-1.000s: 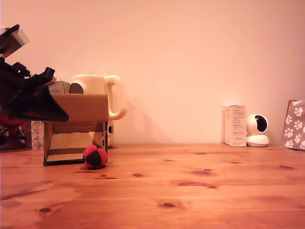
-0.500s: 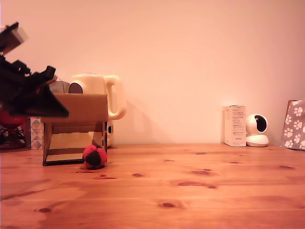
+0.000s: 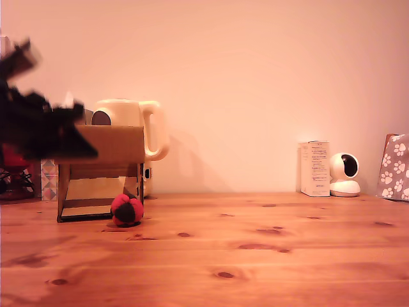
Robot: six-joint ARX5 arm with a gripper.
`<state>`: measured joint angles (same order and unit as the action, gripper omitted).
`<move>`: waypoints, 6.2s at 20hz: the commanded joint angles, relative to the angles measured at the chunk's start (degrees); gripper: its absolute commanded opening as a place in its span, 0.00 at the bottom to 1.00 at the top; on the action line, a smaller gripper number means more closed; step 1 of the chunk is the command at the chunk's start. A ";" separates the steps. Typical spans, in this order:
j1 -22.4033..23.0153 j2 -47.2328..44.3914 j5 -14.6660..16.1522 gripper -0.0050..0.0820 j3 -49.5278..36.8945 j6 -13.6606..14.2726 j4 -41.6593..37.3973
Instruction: Drop the footbag into the cardboard dice tower
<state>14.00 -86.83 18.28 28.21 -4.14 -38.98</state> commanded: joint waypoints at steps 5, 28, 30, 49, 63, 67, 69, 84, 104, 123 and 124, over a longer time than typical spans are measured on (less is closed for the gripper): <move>0.42 -7.69 0.11 0.36 3.13 -0.39 -1.38; 2.25 -26.95 -4.68 0.96 20.90 1.62 2.60; 2.27 -28.41 -4.68 0.96 22.16 1.60 3.65; 2.29 -17.29 -4.20 0.20 25.66 1.22 27.98; 2.25 6.25 -7.28 0.20 25.73 2.05 33.90; 2.25 6.03 -9.16 0.20 25.81 4.59 27.02; 2.12 5.81 -11.19 0.21 25.92 4.85 23.91; -4.24 -15.80 -9.09 0.21 50.69 5.75 35.76; -3.85 -14.29 -9.11 0.66 55.63 9.07 52.98; -0.55 -7.69 0.42 0.04 49.99 8.74 59.12; -0.55 -7.08 0.81 0.04 48.09 8.66 57.51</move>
<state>13.28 -94.48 18.57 78.89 4.69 19.22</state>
